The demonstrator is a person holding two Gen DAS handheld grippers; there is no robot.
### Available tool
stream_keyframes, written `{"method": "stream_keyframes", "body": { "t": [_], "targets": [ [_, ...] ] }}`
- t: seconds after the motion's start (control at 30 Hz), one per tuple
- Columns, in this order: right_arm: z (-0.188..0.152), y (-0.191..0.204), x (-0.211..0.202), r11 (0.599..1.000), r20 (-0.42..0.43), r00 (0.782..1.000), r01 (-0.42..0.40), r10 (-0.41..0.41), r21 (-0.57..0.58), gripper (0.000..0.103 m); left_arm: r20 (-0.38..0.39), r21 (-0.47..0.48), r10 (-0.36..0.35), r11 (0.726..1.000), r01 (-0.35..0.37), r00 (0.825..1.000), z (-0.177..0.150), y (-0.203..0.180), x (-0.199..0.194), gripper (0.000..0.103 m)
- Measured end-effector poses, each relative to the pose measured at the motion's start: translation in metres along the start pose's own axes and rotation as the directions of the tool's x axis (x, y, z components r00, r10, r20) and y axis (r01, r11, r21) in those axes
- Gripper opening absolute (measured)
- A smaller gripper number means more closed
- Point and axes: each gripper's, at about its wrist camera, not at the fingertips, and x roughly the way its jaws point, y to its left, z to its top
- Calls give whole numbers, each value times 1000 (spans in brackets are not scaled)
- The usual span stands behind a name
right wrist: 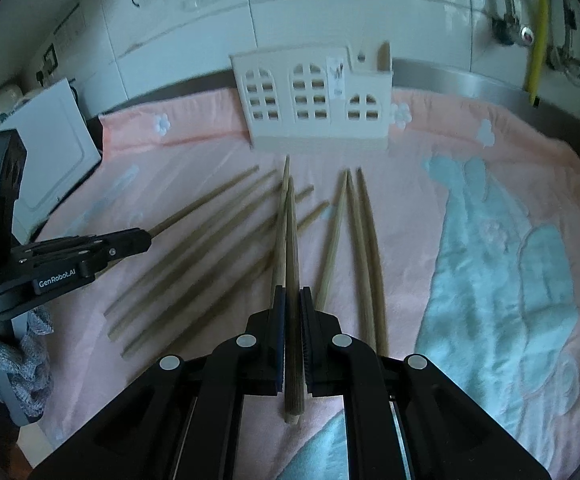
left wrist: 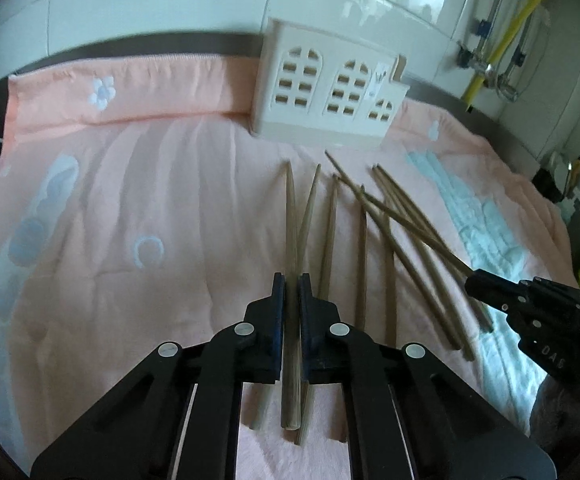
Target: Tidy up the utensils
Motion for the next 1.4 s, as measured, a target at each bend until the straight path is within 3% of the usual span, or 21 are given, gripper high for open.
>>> {"method": "stream_keyframes", "body": {
  "t": [0.27, 0.53, 0.77, 1.03, 1.2, 1.4],
  "targets": [
    [27, 5, -27, 1000, 97, 995, 4, -1, -27, 7, 85, 28, -6, 1000, 4, 996, 16, -3, -31, 6],
    [62, 6, -42, 997, 167, 986, -3, 16, -77, 7, 139, 54, -57, 997, 50, 989, 47, -7, -51, 6],
    [126, -10, -65, 995, 198, 979, -30, 48, -94, 7, 175, 133, -105, 988, 83, 979, 92, -22, -72, 5],
    [198, -36, -87, 997, 227, 974, -4, 22, -79, 7, 200, 189, -143, 976, 105, 969, 141, -43, -82, 5],
    [235, -46, -98, 997, 252, 968, 19, -1, -70, 7, 269, 234, -140, 969, 77, 953, 180, -59, -98, 5],
    [260, -58, -90, 998, 260, 965, 52, -39, -43, 7, 339, 220, -97, 975, 21, 936, 218, -62, -99, 5]
  ]
}}
